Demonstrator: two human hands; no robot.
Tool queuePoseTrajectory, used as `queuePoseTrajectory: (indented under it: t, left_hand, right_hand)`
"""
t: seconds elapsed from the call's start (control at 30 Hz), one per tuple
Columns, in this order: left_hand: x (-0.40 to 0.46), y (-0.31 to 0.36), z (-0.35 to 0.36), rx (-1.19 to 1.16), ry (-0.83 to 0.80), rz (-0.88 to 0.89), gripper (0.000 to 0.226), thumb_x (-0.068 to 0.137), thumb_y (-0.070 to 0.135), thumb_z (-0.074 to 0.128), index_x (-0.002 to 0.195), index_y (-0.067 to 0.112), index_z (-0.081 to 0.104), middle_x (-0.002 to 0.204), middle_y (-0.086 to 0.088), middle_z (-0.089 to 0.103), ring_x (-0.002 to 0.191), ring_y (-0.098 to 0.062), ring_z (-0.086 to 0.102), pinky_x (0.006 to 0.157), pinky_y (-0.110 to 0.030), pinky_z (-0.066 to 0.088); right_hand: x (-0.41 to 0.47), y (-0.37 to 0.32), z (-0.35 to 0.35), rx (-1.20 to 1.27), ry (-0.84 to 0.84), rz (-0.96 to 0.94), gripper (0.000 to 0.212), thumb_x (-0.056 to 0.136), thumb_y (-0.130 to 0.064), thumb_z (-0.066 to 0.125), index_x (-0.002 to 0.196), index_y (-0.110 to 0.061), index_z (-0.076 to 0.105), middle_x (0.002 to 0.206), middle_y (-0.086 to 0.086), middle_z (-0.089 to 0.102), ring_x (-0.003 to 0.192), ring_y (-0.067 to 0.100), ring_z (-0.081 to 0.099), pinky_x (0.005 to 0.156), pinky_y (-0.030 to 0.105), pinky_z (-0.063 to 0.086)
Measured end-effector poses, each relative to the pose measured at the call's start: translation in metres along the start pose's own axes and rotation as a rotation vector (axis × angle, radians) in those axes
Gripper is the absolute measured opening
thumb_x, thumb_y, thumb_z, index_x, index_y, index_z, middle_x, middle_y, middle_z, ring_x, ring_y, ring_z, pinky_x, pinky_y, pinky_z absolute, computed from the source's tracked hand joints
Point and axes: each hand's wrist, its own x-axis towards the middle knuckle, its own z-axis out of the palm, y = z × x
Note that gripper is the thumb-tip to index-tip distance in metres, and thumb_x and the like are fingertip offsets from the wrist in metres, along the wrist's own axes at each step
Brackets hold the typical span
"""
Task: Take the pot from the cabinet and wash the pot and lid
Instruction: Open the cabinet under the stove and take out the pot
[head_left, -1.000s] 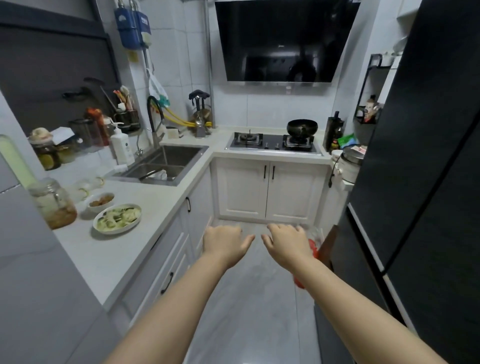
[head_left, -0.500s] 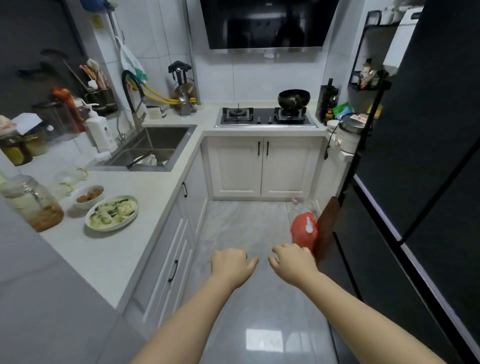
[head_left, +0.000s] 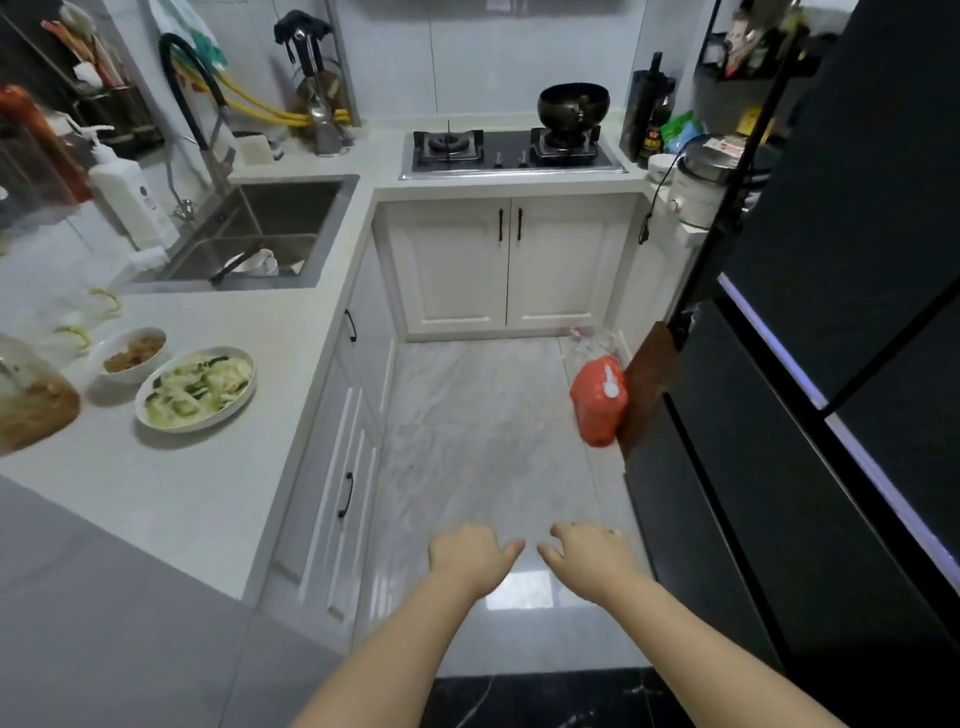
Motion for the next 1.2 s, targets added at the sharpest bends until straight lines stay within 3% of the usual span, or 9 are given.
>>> queuePoseTrajectory:
  t: [0.37, 0.67, 0.87, 1.2]
  left_hand:
    - [0.039, 0.009, 0.001, -0.204, -0.044, -0.121, 0.063, 0.089, 0.058, 0.033, 0.098, 0.005, 0.066, 0.104, -0.012, 0.07, 0.097, -0.03, 0.066, 0.083, -0.035, 0.05]
    - [0.098, 0.042, -0.023, -0.291, -0.104, -0.212, 0.06, 0.09, 0.058, 0.034, 0.095, 0.007, 0.066, 0.103, -0.011, 0.07, 0.098, -0.028, 0.065, 0.08, -0.031, 0.048]
    - [0.126, 0.051, -0.024, -0.289, -0.144, -0.249, 0.061, 0.089, 0.061, 0.033, 0.093, 0.01, 0.066, 0.103, -0.009, 0.07, 0.097, -0.027, 0.064, 0.079, -0.031, 0.046]
    - [0.193, 0.04, -0.068, -0.287, -0.128, -0.252, 0.054, 0.088, 0.06, 0.036, 0.099, 0.017, 0.067, 0.105, -0.002, 0.071, 0.102, -0.023, 0.064, 0.085, -0.03, 0.046]
  right_hand:
    - [0.047, 0.014, -0.002, 0.062, -0.069, -0.017, 0.043, 0.094, -0.044, 0.033, 0.115, -0.015, 0.058, 0.113, 0.004, 0.066, 0.102, 0.024, 0.062, 0.084, 0.035, 0.05]
    - [0.113, 0.061, -0.028, 0.017, -0.141, -0.063, 0.043, 0.095, -0.043, 0.033, 0.111, -0.013, 0.06, 0.112, 0.006, 0.066, 0.103, 0.026, 0.061, 0.079, 0.031, 0.045]
    - [0.152, 0.08, -0.041, 0.007, -0.181, -0.102, 0.044, 0.094, -0.043, 0.033, 0.112, -0.013, 0.06, 0.114, 0.006, 0.065, 0.104, 0.026, 0.06, 0.082, 0.032, 0.045]
    - [0.228, 0.072, -0.078, 0.056, -0.16, -0.082, 0.036, 0.089, -0.037, 0.039, 0.104, -0.015, 0.063, 0.105, 0.005, 0.069, 0.099, 0.026, 0.062, 0.069, 0.029, 0.04]
